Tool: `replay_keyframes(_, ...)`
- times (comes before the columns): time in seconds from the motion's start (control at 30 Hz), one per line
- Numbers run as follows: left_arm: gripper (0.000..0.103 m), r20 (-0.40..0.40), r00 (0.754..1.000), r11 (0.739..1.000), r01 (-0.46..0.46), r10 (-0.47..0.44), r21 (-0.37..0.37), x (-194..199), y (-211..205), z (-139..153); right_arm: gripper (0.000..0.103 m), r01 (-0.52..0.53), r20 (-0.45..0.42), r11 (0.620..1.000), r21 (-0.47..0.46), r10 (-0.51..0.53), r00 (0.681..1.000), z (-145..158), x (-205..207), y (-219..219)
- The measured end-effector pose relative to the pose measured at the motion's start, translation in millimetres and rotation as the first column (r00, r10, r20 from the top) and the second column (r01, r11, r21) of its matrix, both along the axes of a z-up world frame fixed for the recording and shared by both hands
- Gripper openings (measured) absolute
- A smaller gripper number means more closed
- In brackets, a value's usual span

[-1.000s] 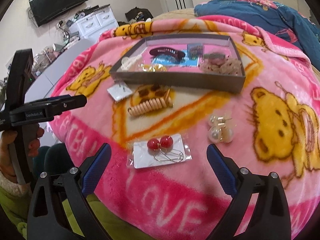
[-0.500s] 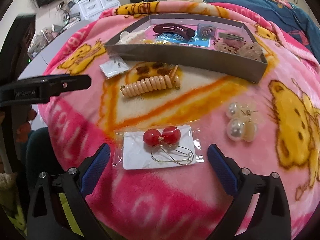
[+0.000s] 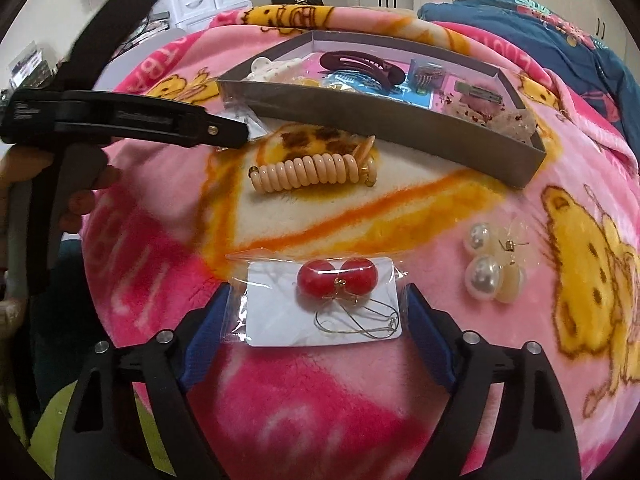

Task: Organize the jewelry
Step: 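Grasp the red bead earring card with right tool while left grasps white earring card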

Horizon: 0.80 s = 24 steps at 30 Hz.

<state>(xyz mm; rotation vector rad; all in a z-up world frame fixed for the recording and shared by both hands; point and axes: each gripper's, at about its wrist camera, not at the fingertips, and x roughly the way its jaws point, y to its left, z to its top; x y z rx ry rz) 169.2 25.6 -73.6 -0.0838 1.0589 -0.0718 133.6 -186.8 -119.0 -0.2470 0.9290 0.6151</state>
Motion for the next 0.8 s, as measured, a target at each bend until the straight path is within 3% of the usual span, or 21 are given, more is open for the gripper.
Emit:
replay_keyframes(0.27,0.092,0.010,0.999,0.998,0.038,-0.039,0.055,10.2,-11.4,-9.0,0.082,0.000,-0.027,0.999,0.047,0.001,1.000,12.3,-3.6,-1.6)
replay_keyframes(0.4,0.071,0.019,0.999,0.996,0.035,-0.036,0.077,12.0,-11.5,-9.6,0.082,0.007,-0.031,0.998,0.062,-0.006,1.000,19.7,-3.1,-3.4)
replay_keyframes(0.53,0.059,0.023,0.999,0.998,0.038,-0.040,0.058,11.0,-9.0,-6.4,0.083,0.021,-0.033,0.997,0.076,-0.018,0.999,26.4,-0.3,-6.5)
replay_keyframes(0.8,0.057,0.047,0.999,1.000,0.015,-0.015,-0.015,-5.4,1.2,6.2,0.083,0.020,-0.009,0.993,0.120,-0.019,1.000,37.5,0.1,-10.0)
